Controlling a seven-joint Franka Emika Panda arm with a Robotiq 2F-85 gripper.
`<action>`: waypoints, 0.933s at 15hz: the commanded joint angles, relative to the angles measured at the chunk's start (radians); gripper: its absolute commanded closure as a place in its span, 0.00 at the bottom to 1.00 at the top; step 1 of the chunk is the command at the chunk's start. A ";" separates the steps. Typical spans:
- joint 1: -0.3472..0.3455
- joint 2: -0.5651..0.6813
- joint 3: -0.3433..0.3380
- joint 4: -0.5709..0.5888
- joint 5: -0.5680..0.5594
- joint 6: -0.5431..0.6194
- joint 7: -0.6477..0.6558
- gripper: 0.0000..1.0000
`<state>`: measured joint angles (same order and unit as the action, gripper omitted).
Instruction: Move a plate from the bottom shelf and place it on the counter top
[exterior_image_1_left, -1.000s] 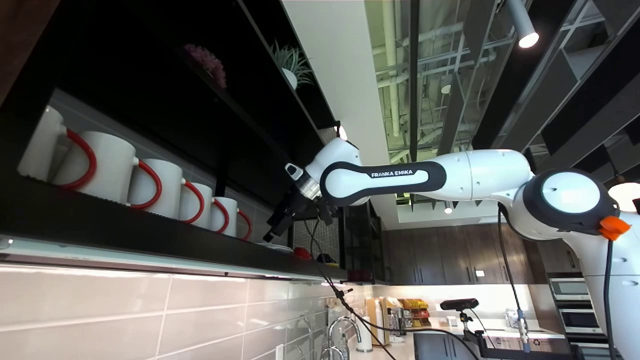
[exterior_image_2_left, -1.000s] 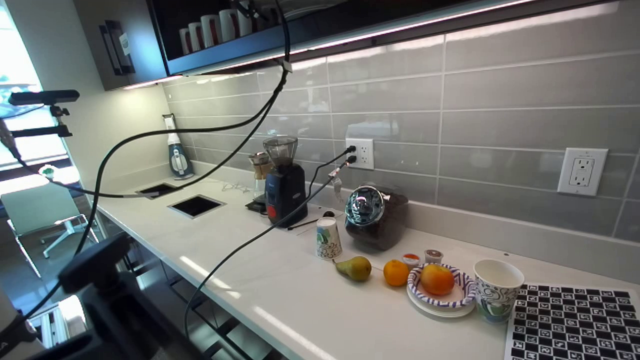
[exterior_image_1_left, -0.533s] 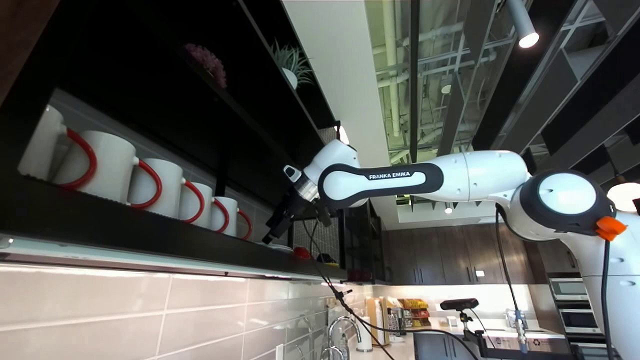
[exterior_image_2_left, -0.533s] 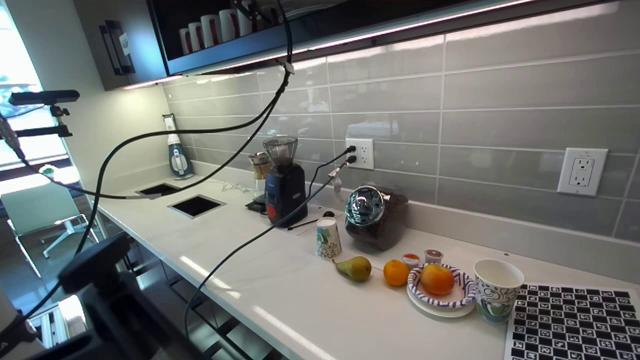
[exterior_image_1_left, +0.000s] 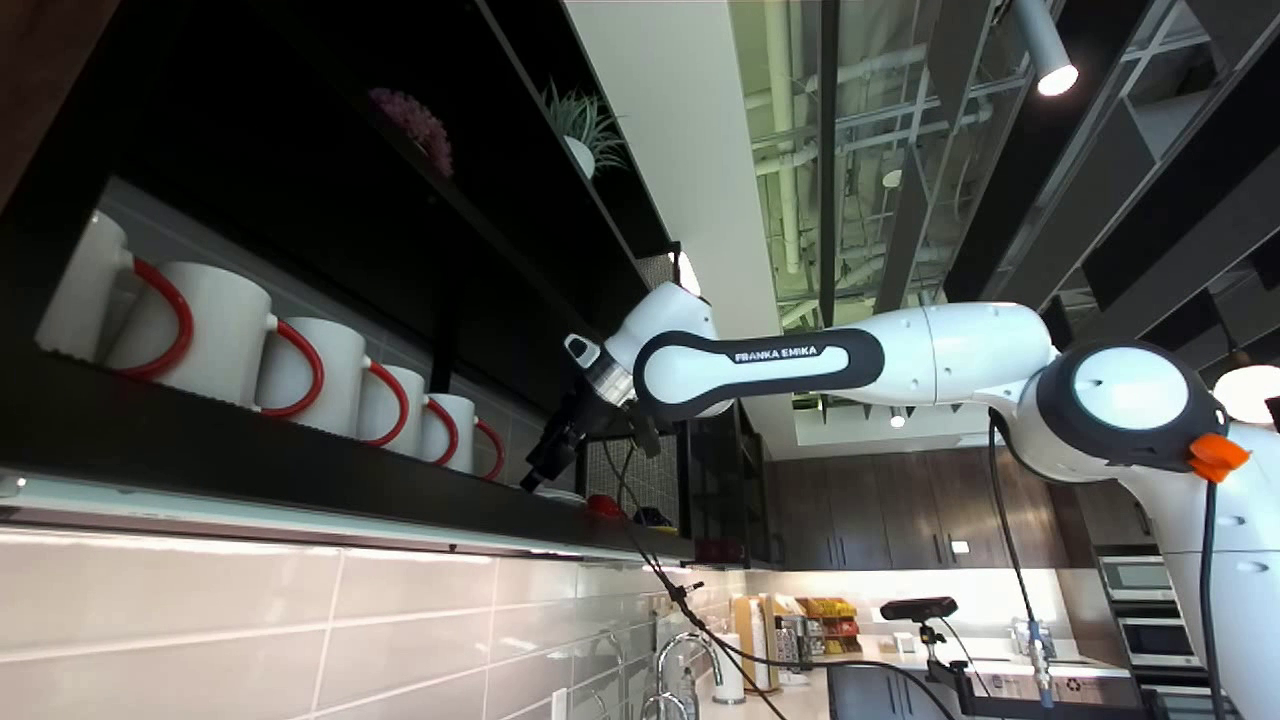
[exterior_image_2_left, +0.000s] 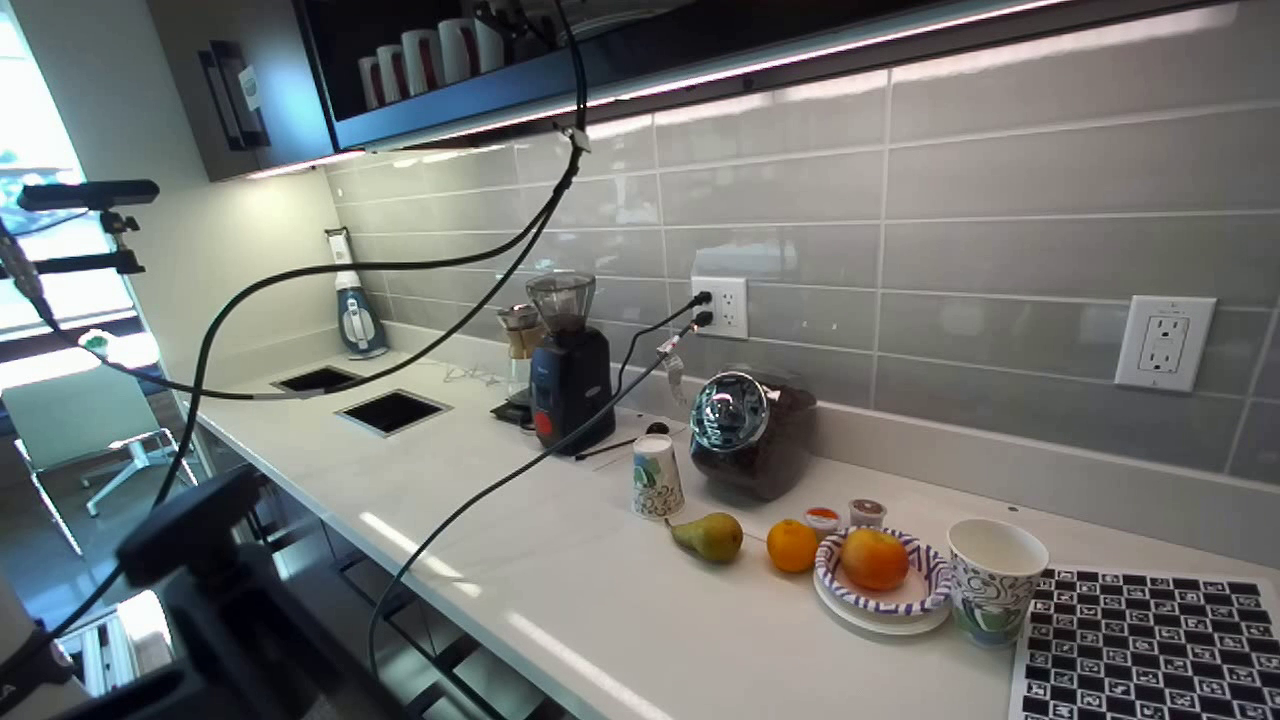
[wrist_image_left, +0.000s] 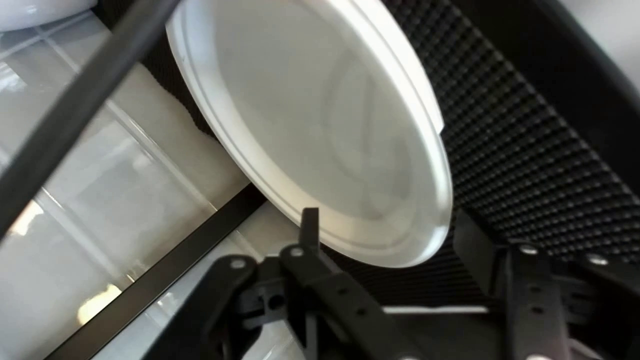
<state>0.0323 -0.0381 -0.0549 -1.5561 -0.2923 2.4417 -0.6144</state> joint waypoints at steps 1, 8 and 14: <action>-0.017 0.020 0.014 0.034 -0.018 -0.002 -0.005 0.47; -0.019 0.019 0.014 0.032 -0.018 -0.004 -0.005 0.46; -0.017 0.019 0.017 0.025 -0.017 -0.012 -0.007 0.42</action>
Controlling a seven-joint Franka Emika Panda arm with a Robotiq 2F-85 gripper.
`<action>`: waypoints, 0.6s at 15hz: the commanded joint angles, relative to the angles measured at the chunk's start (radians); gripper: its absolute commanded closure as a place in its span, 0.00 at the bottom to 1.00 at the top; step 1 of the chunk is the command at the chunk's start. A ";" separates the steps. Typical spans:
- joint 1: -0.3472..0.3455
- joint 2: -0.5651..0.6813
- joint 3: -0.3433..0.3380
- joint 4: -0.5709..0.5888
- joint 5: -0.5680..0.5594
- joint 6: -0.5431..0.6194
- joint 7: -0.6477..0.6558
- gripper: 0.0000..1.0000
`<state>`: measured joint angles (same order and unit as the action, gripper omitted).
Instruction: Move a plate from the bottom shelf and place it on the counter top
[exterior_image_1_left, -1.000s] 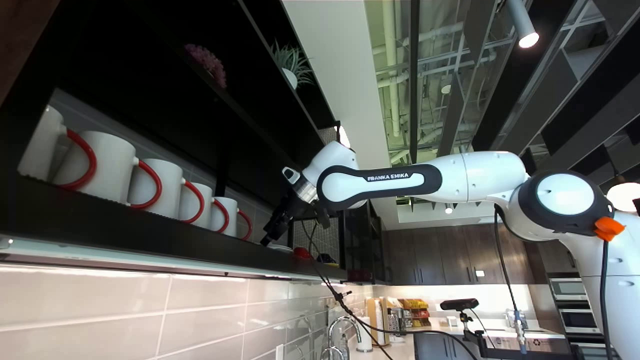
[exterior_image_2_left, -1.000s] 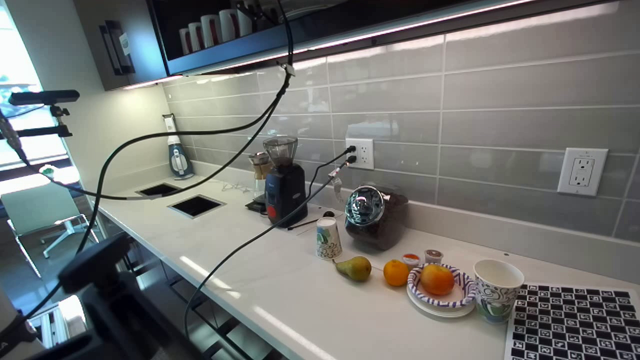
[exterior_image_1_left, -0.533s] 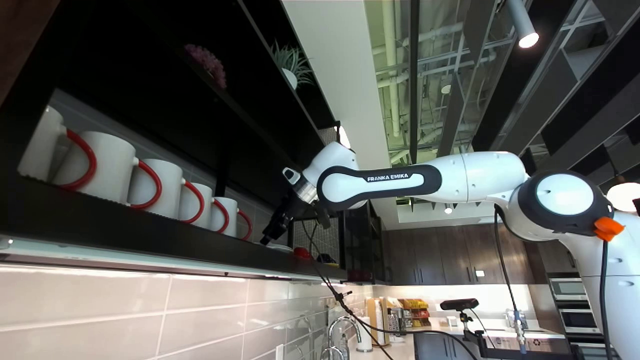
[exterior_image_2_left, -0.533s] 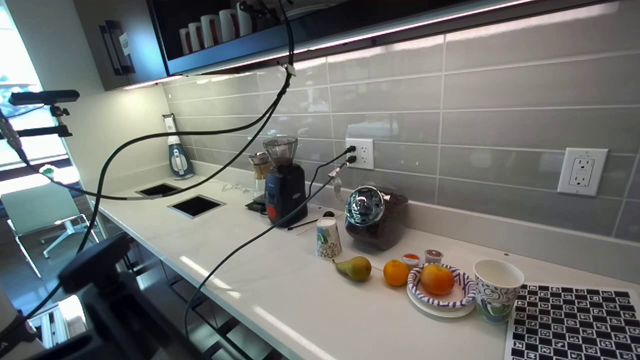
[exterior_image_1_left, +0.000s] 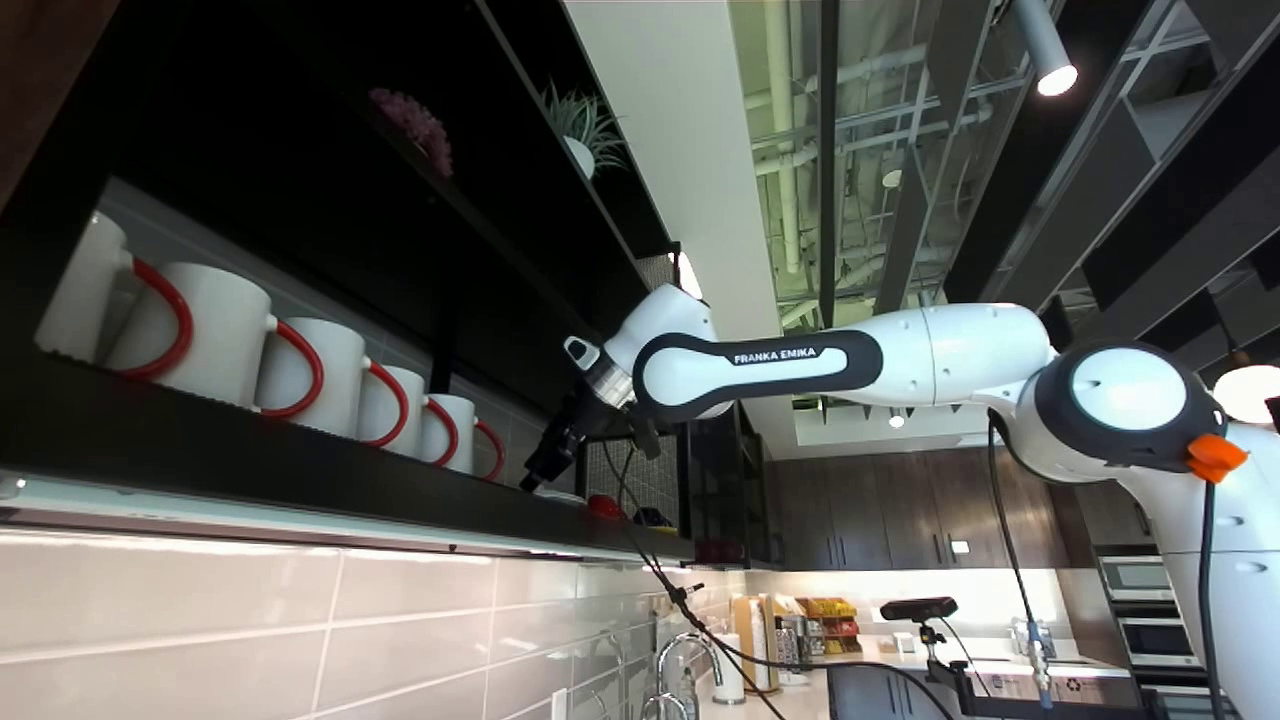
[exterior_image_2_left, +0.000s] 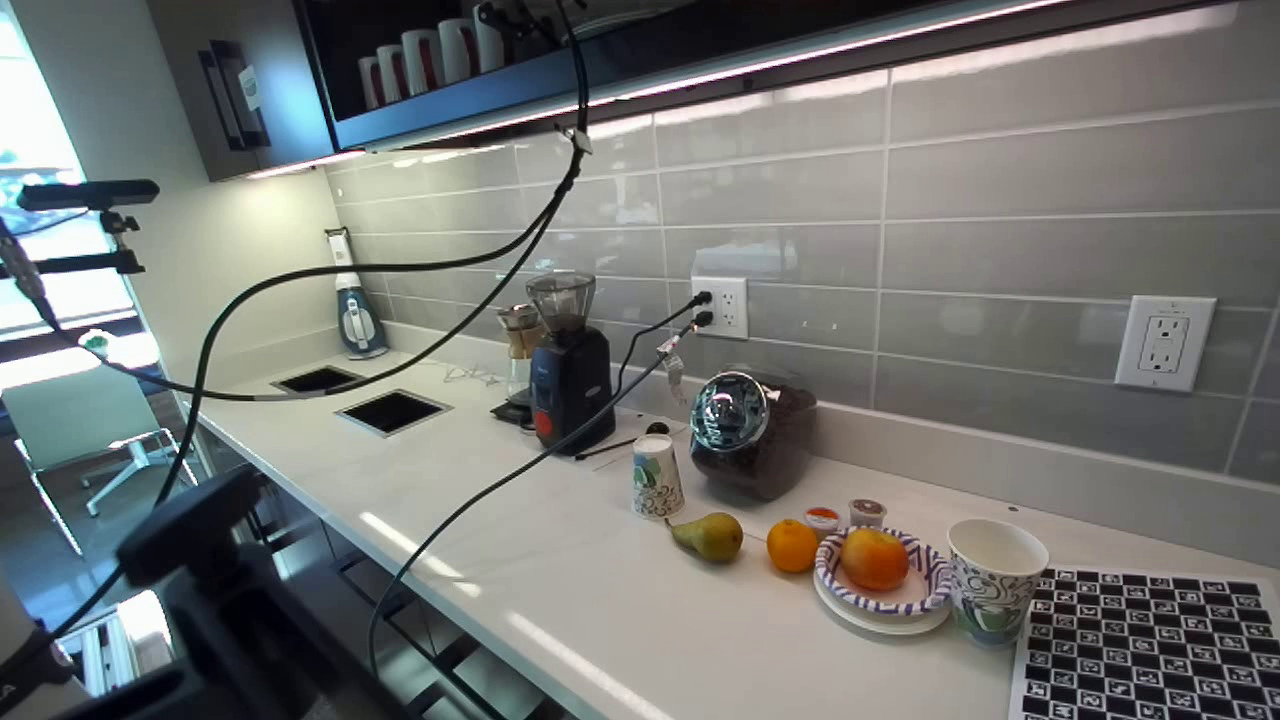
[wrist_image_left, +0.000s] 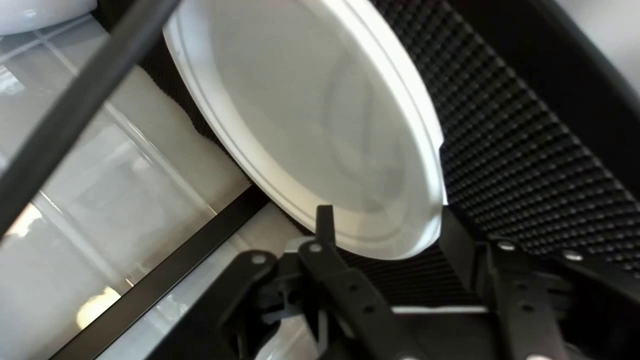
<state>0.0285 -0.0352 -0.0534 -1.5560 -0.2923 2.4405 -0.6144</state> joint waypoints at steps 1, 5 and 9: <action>-0.013 0.017 0.017 0.026 -0.017 -0.012 -0.007 0.43; -0.013 0.019 0.019 0.026 -0.016 -0.017 -0.010 0.46; -0.012 0.018 0.020 0.025 -0.016 -0.018 -0.011 0.46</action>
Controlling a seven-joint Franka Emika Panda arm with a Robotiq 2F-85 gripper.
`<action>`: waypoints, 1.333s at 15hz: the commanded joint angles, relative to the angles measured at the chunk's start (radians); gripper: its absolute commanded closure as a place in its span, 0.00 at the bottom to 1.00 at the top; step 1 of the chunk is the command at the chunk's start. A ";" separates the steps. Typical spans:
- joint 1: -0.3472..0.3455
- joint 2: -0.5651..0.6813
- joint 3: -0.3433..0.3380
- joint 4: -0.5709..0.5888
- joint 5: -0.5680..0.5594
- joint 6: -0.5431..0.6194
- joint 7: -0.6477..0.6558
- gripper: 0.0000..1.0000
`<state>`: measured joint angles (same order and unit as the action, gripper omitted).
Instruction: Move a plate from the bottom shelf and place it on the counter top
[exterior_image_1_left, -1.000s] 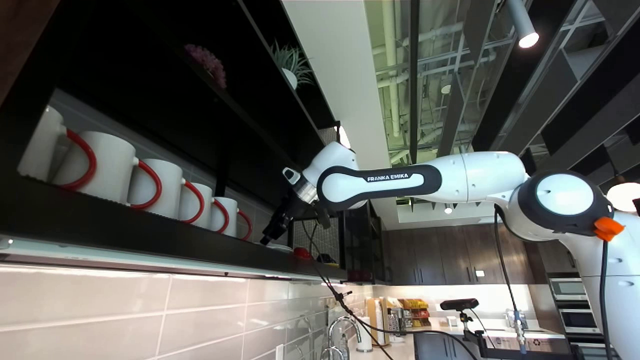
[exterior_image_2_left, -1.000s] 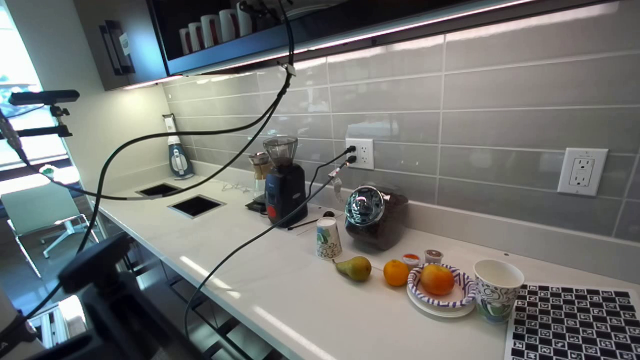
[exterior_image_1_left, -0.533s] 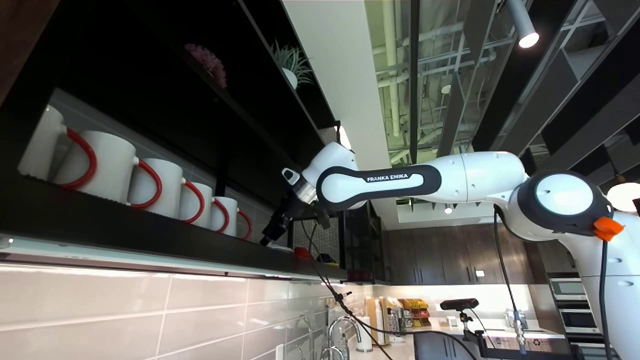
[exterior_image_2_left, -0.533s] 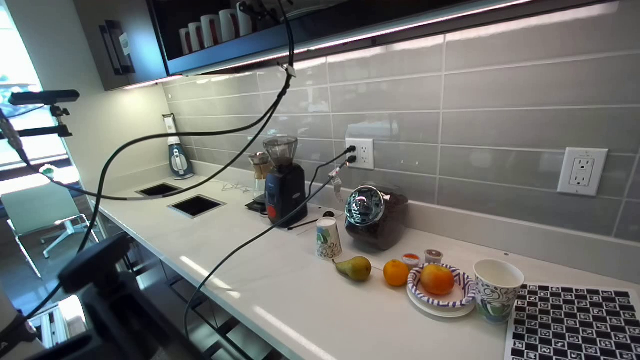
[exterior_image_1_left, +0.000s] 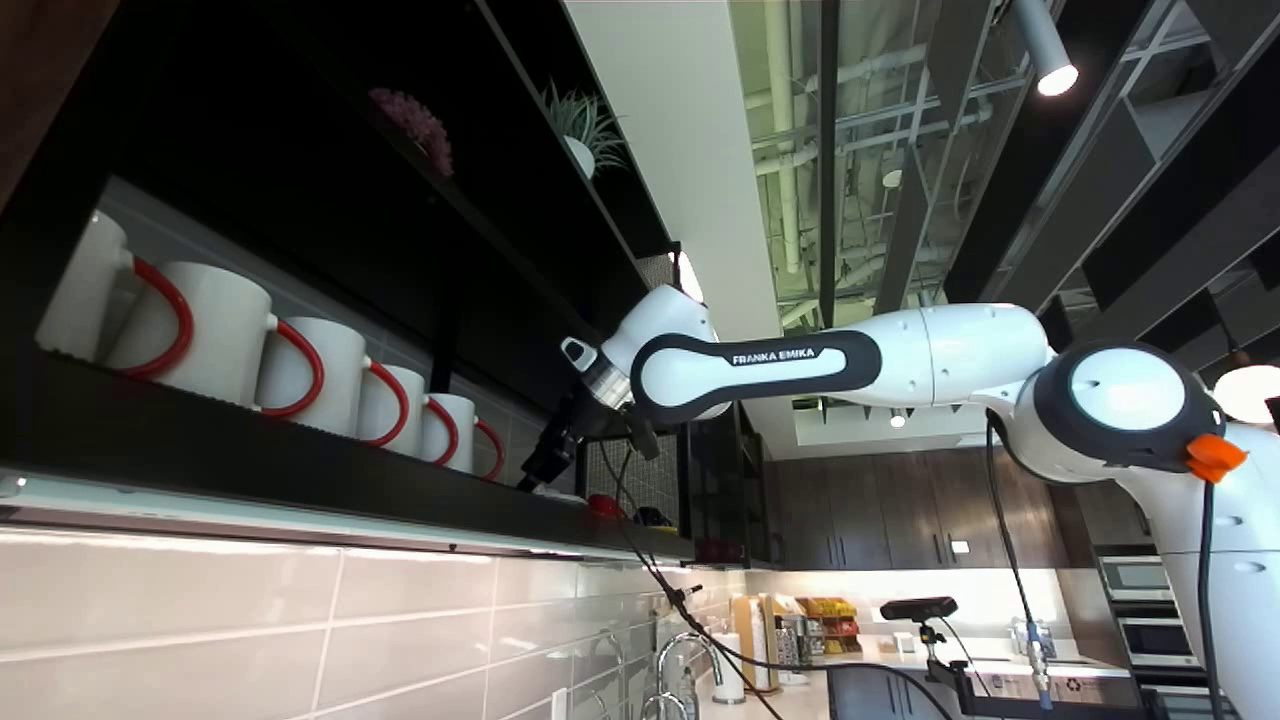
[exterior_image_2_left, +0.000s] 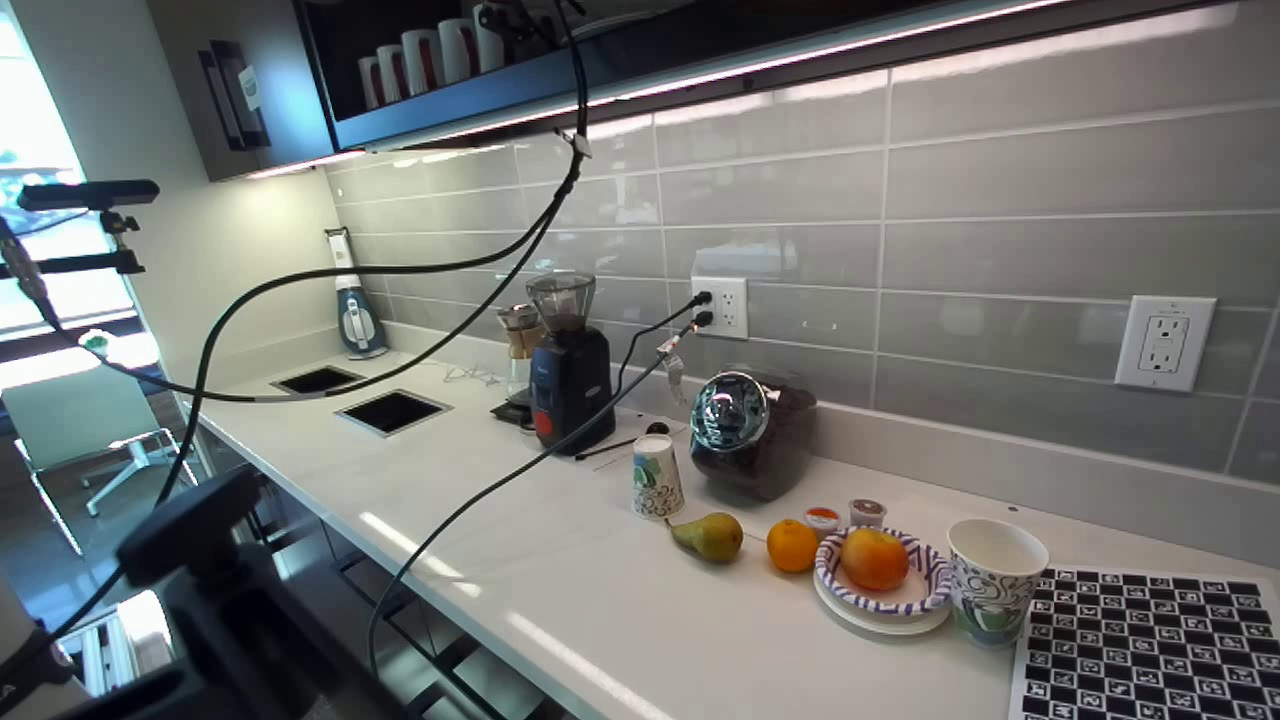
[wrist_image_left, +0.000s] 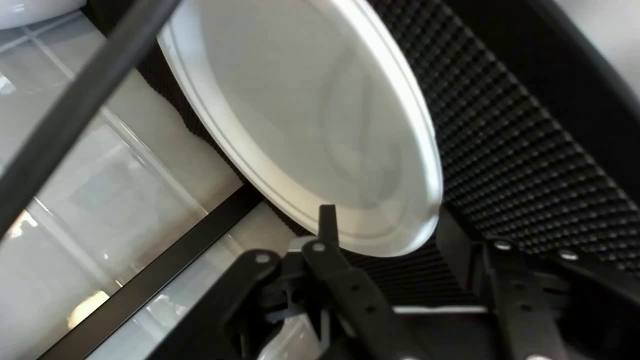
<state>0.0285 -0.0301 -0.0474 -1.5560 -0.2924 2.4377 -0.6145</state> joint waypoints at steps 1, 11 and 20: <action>-0.013 0.014 0.015 0.028 -0.017 -0.013 -0.011 0.46; -0.012 0.008 0.017 0.021 -0.015 -0.015 -0.011 0.43; -0.013 0.008 0.017 0.018 -0.013 -0.028 -0.017 0.43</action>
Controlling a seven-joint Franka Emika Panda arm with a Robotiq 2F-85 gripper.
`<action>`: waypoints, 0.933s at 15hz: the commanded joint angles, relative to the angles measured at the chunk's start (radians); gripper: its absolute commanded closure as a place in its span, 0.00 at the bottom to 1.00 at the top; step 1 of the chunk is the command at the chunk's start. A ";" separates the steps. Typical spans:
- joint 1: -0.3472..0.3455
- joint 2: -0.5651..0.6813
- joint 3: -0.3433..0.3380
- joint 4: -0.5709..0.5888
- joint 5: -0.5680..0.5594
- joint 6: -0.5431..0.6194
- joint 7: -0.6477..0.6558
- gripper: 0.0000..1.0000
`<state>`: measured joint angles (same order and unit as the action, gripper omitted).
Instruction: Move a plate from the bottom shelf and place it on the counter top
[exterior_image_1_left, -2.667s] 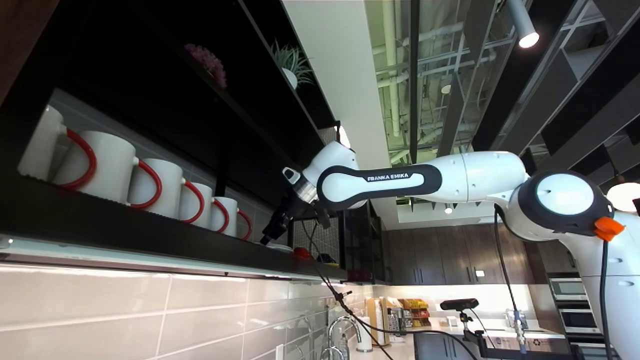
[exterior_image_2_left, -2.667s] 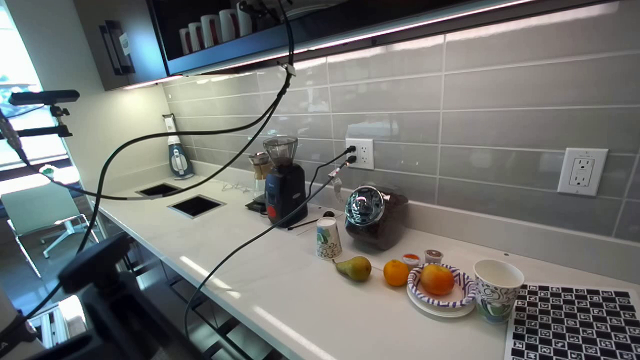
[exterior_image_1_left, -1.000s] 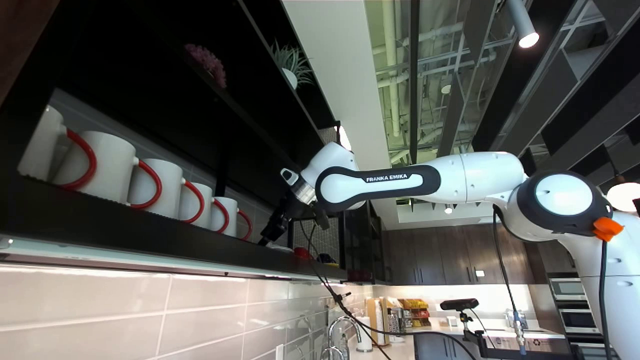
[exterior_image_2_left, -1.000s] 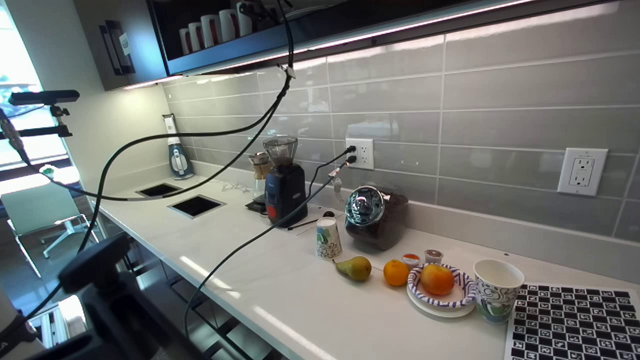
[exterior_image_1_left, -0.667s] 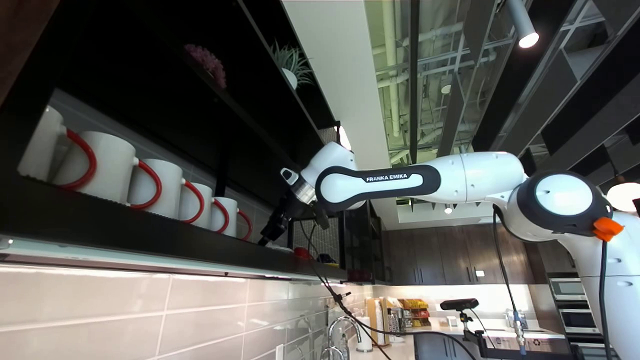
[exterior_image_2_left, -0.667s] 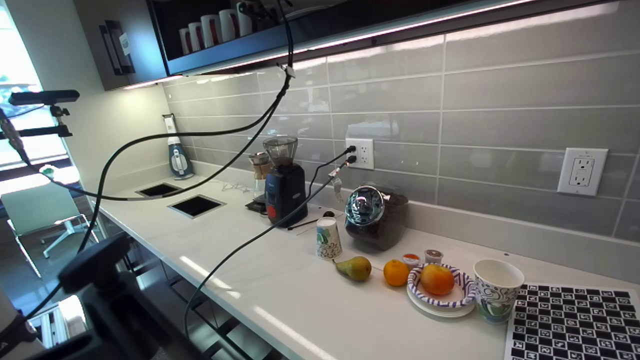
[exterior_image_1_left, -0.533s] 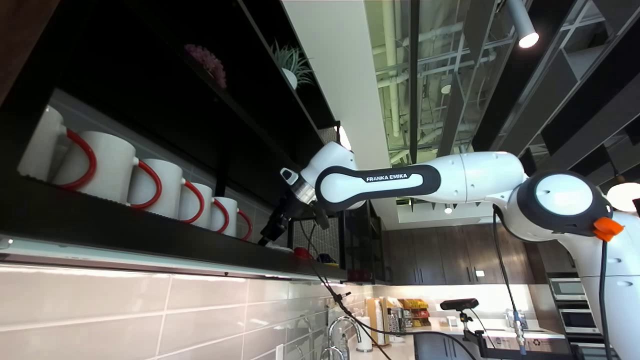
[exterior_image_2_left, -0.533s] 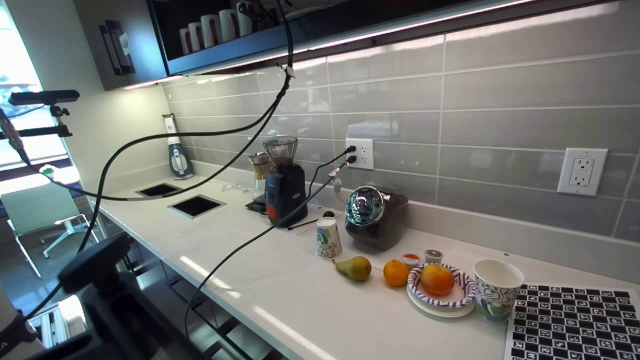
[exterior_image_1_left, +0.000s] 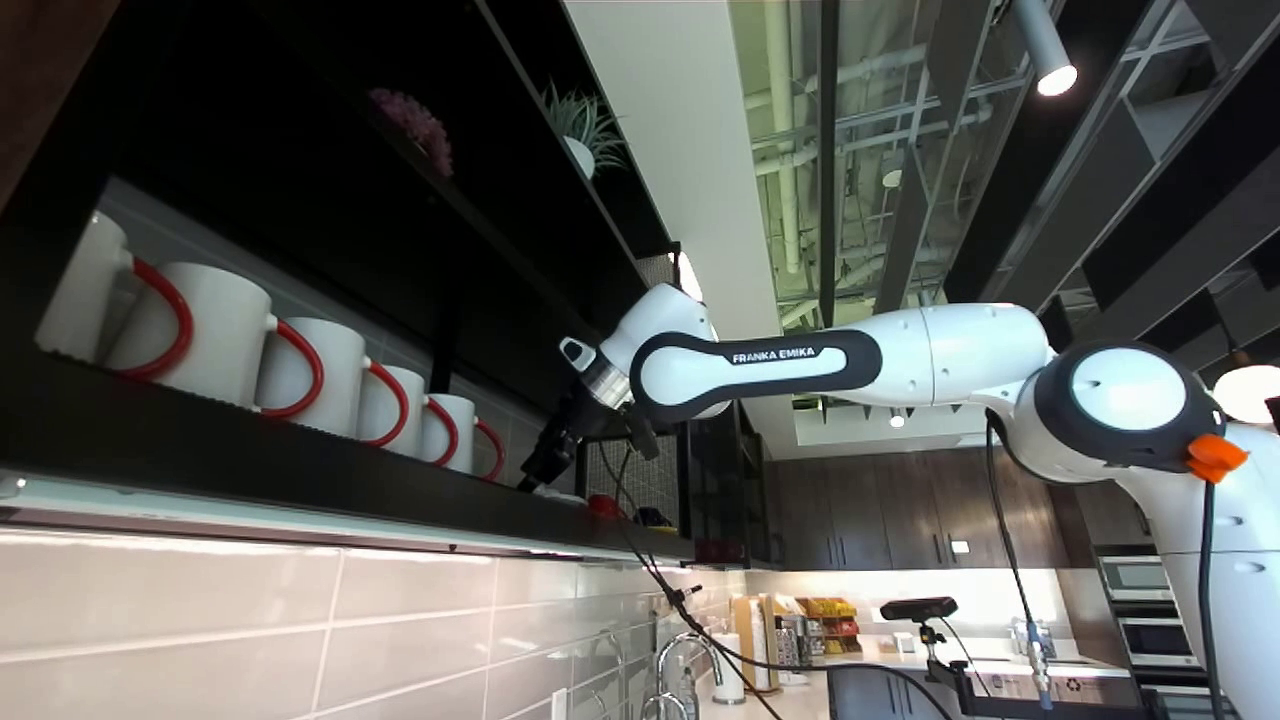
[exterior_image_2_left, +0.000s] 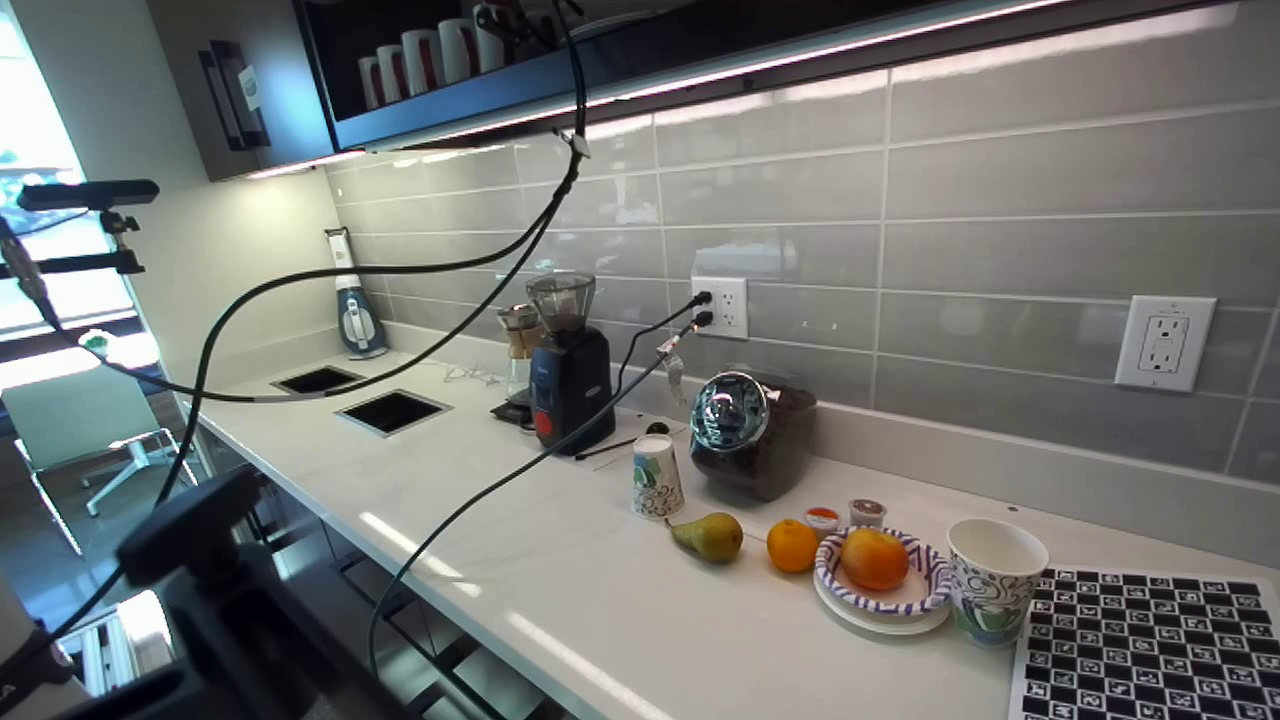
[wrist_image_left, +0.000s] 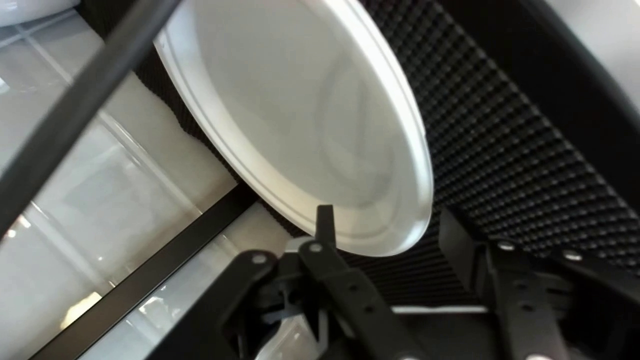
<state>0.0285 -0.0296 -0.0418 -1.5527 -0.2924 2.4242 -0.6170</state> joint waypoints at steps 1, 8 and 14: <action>-0.014 0.008 0.011 0.016 -0.014 -0.015 -0.014 0.43; -0.016 0.009 0.010 0.019 -0.012 -0.014 -0.015 0.52; -0.019 0.008 0.010 0.019 -0.012 -0.013 -0.015 0.67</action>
<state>0.0213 -0.0292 -0.0418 -1.5527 -0.2924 2.4228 -0.6171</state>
